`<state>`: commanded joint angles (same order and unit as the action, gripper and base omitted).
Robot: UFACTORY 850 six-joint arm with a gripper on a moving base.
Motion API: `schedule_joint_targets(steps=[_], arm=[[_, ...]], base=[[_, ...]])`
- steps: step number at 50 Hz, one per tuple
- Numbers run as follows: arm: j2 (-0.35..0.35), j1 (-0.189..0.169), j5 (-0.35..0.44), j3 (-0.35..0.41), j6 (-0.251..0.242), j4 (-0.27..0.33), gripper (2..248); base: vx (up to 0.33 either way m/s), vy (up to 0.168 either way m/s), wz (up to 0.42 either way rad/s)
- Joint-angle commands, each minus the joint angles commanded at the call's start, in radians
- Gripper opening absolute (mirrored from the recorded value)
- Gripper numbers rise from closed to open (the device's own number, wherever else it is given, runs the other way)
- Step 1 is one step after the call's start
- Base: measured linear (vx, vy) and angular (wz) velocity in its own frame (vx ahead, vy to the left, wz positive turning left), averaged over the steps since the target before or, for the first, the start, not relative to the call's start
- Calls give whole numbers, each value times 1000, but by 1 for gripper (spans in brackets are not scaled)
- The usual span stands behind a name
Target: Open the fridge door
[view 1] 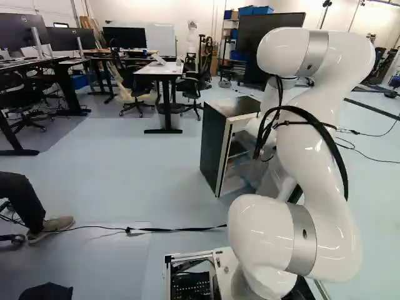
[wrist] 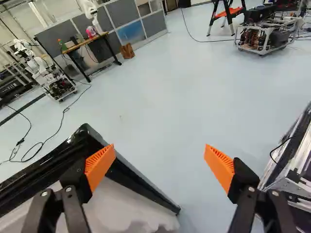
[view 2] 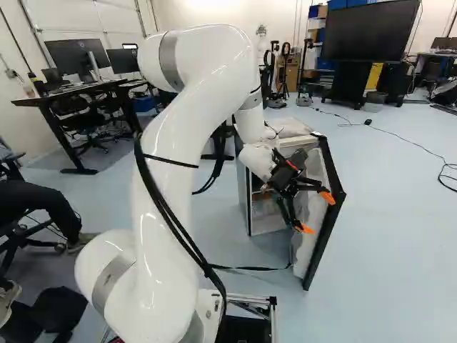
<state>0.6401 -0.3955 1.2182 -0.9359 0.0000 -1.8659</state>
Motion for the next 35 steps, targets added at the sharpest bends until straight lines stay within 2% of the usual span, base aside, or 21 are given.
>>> schedule_joint_targets(steps=[16,35], arm=[[-46,44,0,104,0,0,247],[-89,140,0,207,0,5,247]], base=[[0,0,0],[0,0,0]])
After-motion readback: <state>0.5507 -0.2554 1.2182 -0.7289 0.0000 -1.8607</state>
